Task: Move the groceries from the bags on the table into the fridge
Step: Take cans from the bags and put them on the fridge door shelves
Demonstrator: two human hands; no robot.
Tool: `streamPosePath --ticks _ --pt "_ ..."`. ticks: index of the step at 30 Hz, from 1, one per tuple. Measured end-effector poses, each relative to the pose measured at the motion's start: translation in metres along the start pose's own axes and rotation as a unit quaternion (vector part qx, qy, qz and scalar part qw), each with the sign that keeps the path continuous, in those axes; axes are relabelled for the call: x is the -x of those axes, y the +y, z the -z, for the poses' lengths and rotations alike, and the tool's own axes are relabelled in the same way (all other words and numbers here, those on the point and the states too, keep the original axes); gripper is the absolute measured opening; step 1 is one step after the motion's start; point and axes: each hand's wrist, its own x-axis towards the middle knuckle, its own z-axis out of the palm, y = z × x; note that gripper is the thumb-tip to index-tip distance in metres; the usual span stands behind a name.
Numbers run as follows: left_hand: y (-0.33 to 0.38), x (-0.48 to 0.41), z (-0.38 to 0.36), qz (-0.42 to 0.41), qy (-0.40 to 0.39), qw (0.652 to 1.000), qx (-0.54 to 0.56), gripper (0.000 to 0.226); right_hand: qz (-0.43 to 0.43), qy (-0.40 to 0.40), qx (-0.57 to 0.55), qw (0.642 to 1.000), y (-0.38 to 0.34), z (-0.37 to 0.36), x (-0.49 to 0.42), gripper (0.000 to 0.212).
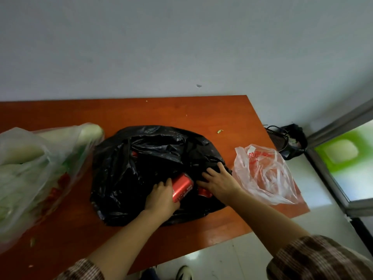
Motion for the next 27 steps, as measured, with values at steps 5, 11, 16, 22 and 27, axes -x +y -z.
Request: streamPosePath --ticks 5,11,16,22,27 --pt "-0.003 -0.003 0.008 0.047 -0.018 0.999 0.015 0.07 -0.053 0.026 -0.093 0.994 0.002 0.006 -0.004 0.059" --pt "-0.016 0.013 0.029 0.102 -0.001 0.944 0.313 0.051 -0.183 0.098 -0.378 0.902 0.008 0.028 0.009 0.072" --pt "-0.001 0.037 0.065 0.043 -0.027 0.869 0.492 0.046 -0.225 0.191 -0.534 0.792 0.006 0.043 0.037 0.066" --pt "0.054 0.065 0.089 -0.063 -0.063 0.827 0.555 0.06 -0.249 0.298 -0.655 0.648 0.008 0.052 0.118 0.067" --pt "0.129 0.099 0.067 -0.149 -0.114 0.824 0.535 0.063 -0.312 0.343 -0.668 0.582 0.004 0.031 0.228 0.076"
